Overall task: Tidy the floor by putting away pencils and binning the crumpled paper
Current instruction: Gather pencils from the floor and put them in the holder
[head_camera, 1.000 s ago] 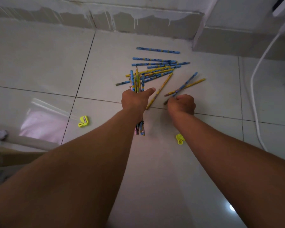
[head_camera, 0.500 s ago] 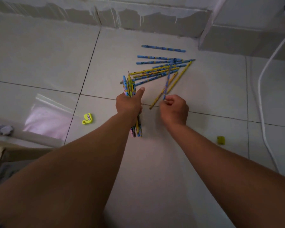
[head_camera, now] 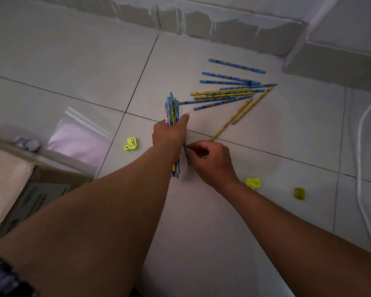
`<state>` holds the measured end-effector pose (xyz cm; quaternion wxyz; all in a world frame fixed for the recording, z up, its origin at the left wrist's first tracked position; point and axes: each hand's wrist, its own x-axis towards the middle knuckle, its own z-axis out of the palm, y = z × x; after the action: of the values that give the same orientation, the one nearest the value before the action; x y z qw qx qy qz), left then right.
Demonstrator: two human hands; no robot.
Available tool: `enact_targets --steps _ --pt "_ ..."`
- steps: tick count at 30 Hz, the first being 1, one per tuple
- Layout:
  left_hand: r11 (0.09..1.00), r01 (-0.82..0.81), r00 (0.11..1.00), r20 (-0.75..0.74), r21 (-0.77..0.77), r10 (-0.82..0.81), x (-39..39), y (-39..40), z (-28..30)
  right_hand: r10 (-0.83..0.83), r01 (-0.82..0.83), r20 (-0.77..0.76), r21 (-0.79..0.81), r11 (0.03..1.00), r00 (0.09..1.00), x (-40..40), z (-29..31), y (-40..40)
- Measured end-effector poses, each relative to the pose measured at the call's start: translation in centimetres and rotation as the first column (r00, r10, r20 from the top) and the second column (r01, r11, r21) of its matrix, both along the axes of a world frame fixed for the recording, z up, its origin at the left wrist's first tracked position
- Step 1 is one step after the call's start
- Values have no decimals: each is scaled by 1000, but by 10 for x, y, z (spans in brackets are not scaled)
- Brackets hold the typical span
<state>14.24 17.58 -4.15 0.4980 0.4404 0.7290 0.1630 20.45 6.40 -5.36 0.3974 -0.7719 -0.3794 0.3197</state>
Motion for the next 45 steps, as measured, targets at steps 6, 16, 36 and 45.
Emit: enact_targets --steps 6,16,36,45 --pt "996 -86 996 -16 -24 85 -37 -3 -6 214 -196 461 -86 977 861 -12 -16 -7" --pt "991 -131 991 -35 -16 130 -75 -17 -9 99 -71 389 -87 994 916 -34 -28 -3" --pt "983 -155 973 -155 100 169 -154 -4 -2 582 -466 292 -381 799 759 -93 -5 88" --pt "987 -103 968 -215 125 128 -152 11 -12 577 -468 430 -339 816 694 -96 -19 108"
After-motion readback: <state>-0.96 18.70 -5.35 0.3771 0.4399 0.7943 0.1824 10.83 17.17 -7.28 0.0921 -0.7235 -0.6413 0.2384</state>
